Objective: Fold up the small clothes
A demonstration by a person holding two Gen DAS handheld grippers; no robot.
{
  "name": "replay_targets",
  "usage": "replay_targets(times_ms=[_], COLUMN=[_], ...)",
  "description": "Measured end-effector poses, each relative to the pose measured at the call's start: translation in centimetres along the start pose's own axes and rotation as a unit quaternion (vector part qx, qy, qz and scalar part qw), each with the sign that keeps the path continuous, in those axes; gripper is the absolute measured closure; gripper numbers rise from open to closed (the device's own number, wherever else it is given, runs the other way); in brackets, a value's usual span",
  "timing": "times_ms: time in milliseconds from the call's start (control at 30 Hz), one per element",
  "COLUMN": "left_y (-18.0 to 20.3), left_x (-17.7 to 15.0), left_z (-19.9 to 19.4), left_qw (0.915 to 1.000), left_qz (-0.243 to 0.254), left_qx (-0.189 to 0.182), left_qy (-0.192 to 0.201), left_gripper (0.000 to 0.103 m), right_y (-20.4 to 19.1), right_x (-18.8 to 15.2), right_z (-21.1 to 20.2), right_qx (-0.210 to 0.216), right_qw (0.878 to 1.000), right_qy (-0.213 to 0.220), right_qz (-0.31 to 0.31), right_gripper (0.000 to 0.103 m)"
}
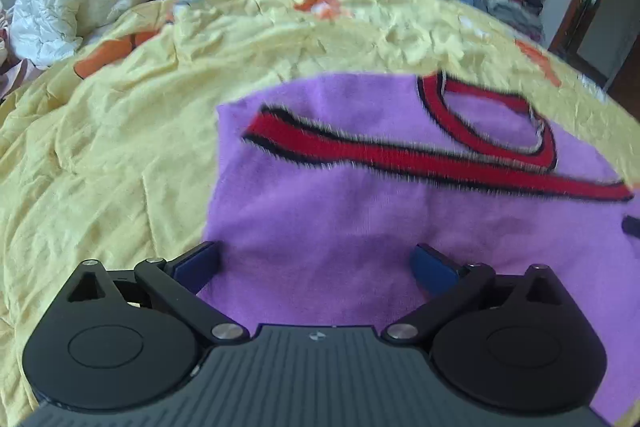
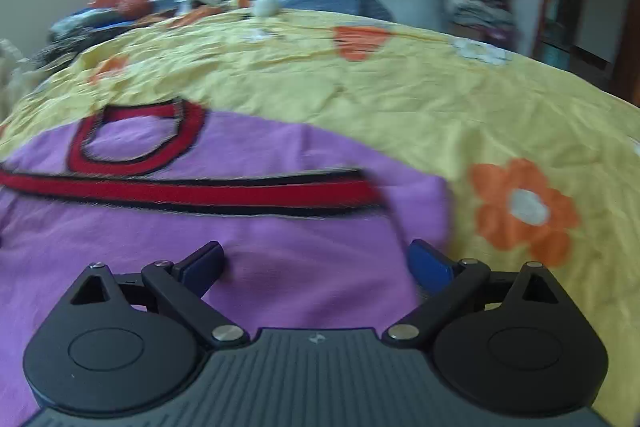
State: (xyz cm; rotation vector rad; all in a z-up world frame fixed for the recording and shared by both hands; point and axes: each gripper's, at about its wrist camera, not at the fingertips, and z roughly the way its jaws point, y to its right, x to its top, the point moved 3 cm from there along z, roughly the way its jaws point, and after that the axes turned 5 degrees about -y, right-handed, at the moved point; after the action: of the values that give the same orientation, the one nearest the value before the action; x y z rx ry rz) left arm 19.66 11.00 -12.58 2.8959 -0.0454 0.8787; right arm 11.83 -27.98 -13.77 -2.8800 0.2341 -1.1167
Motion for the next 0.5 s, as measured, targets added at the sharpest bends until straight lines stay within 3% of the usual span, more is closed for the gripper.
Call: replay_targets(times_ms=[133,200,267,300,367,433,500], left_y=[0.2,0.7,0.6,0.4,-0.5,-2.4,-4.3], left_x=[0.7,0.4,-0.2,-0.4,-0.1,1.2,3.0], left_z=[-1.0,0.2,1.8,1.9,1.4,0.3,-0.6], left_qw=[0.9978,0.9987,0.9992,0.9986,0.9978,0.9965,0.9956], left_qz=[-0.008,0.012,0.037,0.051,0.055,0.039,0.040], left_qx=[-0.062,-0.049,-0.013,-0.012,-0.036,-0.071,-0.076], left_qy=[0.021,0.007,0.001,0.013,0.006,0.019,0.036], left_gripper=[0.000,0.000,0.000,0.000,0.000,0.000,0.000], right_y=[-0.4,-1.2,-1.3,-1.0,-0.1,-0.1,-0.9], right_x=[-0.1,-0.1,0.0,-0.1,-0.1,-0.1,-0.5], right_z=[-1.4,-1.0,0.6,1.5,1.3,0.3,-1.9], right_qx=[0.044,0.046,0.022,0.009,0.021,-0.006,0.010], right_qw=[0.999,0.999,0.999,1.000,1.000,1.000,1.000], right_qy=[0.017,0.020,0.002,-0.008,0.002,-0.004,0.012], right_qz=[0.017,-0.004,-0.024,-0.025,-0.003,0.007,0.004], right_gripper=[0.004,0.004,0.003,0.000,0.000,0.000,0.000])
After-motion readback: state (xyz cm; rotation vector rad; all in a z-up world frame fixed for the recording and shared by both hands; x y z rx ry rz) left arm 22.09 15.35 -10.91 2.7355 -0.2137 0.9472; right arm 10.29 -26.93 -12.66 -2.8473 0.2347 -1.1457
